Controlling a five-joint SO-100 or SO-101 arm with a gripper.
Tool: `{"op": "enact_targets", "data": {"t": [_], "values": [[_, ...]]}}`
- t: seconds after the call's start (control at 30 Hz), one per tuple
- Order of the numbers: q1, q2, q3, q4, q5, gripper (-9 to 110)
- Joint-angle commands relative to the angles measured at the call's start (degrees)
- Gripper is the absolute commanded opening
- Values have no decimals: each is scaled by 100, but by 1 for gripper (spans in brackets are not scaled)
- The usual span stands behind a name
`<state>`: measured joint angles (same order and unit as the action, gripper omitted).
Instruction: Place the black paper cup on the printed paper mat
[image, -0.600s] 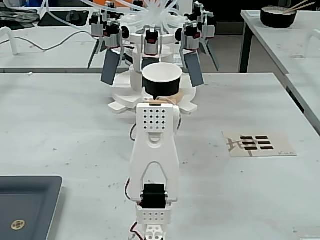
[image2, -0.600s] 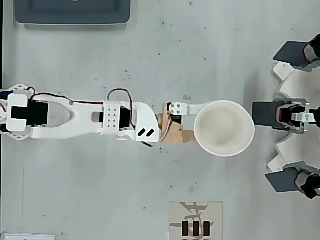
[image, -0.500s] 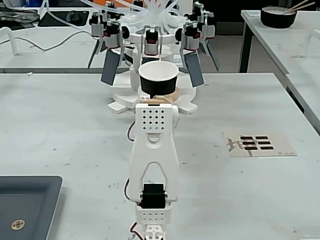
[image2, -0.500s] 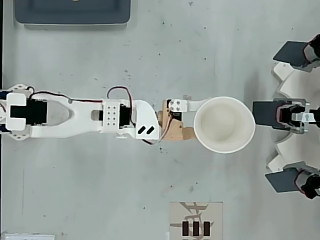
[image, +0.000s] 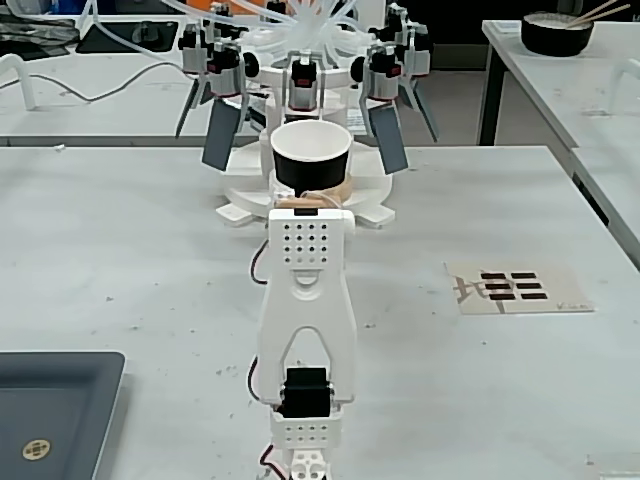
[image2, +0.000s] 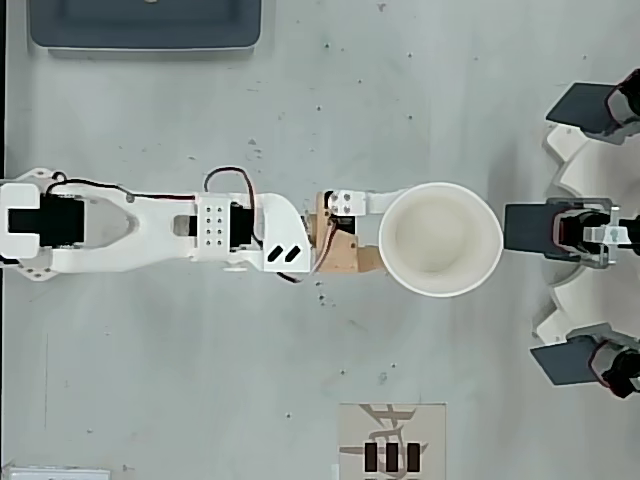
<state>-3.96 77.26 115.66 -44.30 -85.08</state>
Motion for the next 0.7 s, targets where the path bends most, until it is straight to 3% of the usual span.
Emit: {"op": "enact_targets", "data": {"t": [0.0,0.67], "values": [[-88,396,-26,-97,9,6],[-88,334,-26,-97,-18,5]]}}
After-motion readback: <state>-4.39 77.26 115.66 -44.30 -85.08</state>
